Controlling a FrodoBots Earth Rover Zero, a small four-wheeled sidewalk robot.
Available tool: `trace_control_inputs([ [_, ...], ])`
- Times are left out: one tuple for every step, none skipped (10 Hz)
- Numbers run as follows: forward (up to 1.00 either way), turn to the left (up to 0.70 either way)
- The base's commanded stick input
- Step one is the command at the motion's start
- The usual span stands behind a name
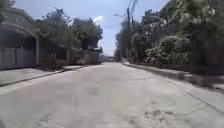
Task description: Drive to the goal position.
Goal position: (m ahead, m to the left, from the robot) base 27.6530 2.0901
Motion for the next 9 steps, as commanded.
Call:
trace_control_inputs([
  [1.00,-0.36],
  [1.00,-0.28],
  [1.00,-0.03],
  [1.00,-0.36],
  [1.00,-0.36],
  [1.00,-0.19],
  [1.00,-0.06],
  [1.00,-0.36],
  [1.00,-0.36],
])
